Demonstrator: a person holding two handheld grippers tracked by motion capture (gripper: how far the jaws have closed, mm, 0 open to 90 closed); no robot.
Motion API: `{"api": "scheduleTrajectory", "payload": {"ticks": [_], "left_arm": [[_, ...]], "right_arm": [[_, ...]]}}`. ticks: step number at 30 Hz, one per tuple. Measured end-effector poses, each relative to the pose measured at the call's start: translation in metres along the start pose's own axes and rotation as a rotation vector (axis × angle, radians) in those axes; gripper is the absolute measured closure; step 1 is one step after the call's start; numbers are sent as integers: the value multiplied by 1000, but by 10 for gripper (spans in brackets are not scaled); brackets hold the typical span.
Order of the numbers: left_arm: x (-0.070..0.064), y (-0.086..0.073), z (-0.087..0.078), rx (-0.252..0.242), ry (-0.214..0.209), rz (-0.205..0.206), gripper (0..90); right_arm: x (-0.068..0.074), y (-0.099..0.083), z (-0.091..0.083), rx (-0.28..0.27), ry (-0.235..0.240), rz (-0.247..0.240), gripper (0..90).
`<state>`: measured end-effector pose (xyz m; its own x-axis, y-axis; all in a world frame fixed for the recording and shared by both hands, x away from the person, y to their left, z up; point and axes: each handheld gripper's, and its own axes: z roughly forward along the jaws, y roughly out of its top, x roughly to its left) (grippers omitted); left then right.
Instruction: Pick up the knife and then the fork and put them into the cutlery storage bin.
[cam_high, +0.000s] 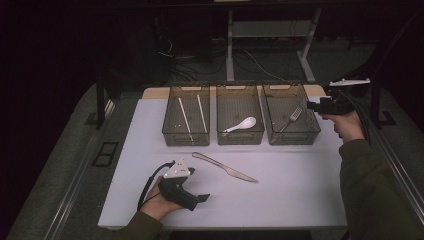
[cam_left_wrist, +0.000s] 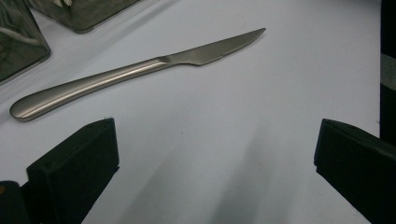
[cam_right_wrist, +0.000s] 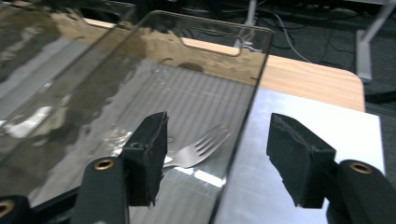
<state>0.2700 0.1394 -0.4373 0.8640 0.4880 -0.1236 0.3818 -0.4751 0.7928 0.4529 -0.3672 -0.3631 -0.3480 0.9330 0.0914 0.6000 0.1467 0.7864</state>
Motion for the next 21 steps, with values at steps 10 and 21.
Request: {"api": "scheduleTrajectory", "payload": {"ticks": [10,21], "left_arm": [[-1,0,0,-1,-1,-4,0],[-2,0,0,5,-2,4,0]], "right_arm": [[30,-11,-30,-50,147,-34,309],[75,-42,-57,-100,224,-104,247]]}}
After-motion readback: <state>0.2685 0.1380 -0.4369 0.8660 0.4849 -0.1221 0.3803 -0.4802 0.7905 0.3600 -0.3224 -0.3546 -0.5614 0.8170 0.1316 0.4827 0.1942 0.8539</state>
